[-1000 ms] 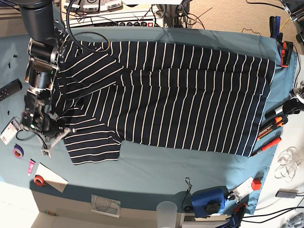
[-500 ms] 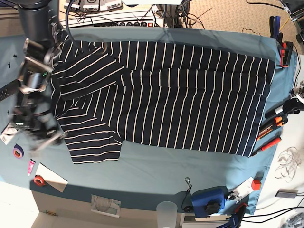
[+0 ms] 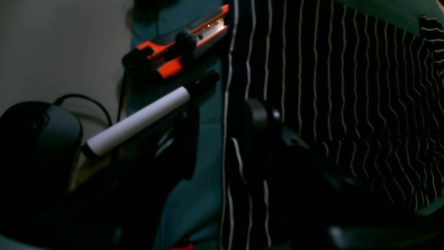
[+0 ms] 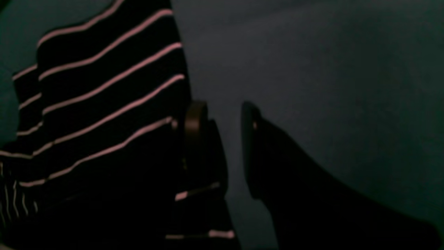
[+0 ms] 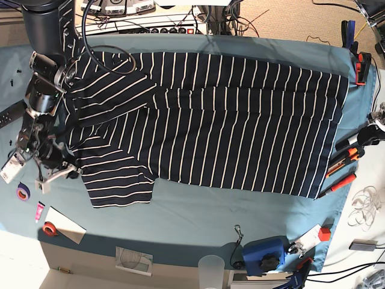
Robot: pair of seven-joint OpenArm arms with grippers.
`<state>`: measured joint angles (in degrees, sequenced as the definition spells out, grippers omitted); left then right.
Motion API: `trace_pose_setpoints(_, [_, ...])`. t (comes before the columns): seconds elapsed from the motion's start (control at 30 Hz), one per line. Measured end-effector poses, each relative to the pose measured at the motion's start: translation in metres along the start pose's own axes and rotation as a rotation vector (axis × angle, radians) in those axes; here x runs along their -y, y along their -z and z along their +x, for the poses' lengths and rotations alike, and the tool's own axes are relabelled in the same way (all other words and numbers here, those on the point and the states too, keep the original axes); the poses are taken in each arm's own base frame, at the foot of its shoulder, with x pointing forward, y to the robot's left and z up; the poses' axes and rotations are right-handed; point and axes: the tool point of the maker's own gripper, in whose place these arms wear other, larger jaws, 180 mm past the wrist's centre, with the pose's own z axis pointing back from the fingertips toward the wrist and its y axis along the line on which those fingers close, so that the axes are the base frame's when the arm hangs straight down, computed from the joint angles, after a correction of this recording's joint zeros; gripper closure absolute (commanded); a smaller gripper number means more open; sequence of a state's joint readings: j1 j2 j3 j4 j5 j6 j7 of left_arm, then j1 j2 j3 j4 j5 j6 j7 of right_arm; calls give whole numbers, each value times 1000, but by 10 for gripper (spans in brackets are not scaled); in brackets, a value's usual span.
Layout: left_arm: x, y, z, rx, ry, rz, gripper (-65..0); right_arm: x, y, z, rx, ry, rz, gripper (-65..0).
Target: Layout the t-shirt on the table in an organized manner, then fold the t-shirt properly
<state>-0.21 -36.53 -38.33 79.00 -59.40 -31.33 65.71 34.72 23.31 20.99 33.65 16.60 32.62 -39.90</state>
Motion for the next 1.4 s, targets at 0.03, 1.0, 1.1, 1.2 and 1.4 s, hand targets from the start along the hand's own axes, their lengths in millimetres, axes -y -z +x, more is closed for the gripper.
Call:
trace_pose_setpoints(0.03, [0,0,0,0,0,0,-226,-2,0,-1,-6,-7,11,-171])
trace_pose_setpoints(1.0, [0,0,6,33,0,1,-226,-65,11,5,-29,-98,119,-171])
trace_pose_setpoints(1.1, [0,0,6,34,0,0,-226,-64,13,-8,-61,-98,116,-171])
trace_pose_setpoints(1.2, [0,0,6,34,0,0,-226,-66,15,-17,-78,-91,122,-171])
trace_pose_setpoints(1.4, [4,4,3,41,-9,-14,-226,-76,18,-19,-84,-88,143,-171])
